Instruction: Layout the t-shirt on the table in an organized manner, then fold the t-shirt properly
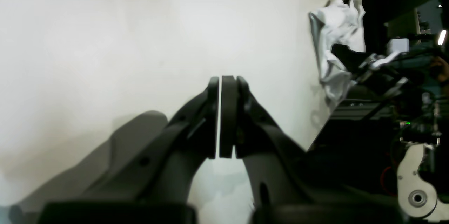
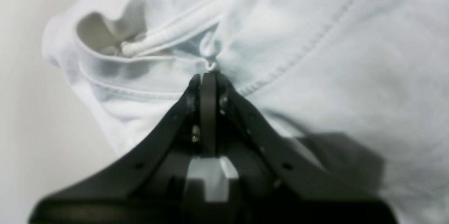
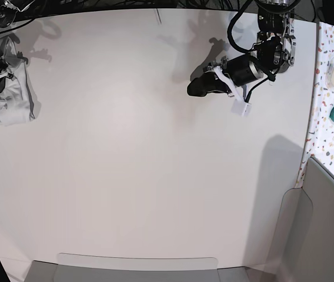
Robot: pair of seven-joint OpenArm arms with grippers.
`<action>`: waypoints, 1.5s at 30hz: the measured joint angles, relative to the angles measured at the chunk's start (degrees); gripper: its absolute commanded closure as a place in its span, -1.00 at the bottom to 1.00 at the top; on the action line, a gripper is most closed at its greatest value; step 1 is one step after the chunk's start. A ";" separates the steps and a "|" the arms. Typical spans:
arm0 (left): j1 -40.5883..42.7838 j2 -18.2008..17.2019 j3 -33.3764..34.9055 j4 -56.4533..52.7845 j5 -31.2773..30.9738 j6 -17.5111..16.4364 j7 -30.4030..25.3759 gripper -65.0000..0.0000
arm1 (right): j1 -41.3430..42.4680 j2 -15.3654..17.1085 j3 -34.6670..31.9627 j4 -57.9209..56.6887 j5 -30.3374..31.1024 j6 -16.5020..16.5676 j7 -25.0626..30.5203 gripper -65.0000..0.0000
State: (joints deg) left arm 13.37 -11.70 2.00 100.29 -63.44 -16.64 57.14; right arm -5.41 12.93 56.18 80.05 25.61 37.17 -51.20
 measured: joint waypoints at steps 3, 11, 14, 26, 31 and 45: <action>0.46 0.28 0.13 0.00 0.24 -0.02 0.35 0.97 | 1.25 -1.55 1.38 -0.17 -0.42 -0.09 -0.04 1.00; 0.74 0.22 0.13 0.00 0.26 0.04 0.13 0.97 | 5.81 -1.55 2.38 -6.19 -0.76 -5.29 5.22 1.00; 1.42 0.24 0.15 0.00 0.07 0.00 0.22 0.97 | 7.37 -1.53 2.36 -8.61 -0.81 -6.84 7.89 1.00; 1.40 0.28 0.13 0.00 0.22 -0.02 0.17 0.97 | 8.02 -1.57 2.01 -7.58 -1.55 -7.50 7.41 1.00; 1.22 0.31 0.13 0.00 0.22 0.00 0.17 0.97 | 6.12 -2.56 1.66 -1.68 -3.48 -7.93 4.39 1.00; 0.92 0.24 -0.20 13.88 0.22 -0.02 0.46 0.97 | 2.89 -6.82 1.53 15.50 -6.01 -8.94 13.94 1.00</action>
State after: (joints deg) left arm 14.28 -11.46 1.80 114.17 -63.22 -16.67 57.60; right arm -2.52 6.11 57.71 95.55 19.59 28.23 -37.26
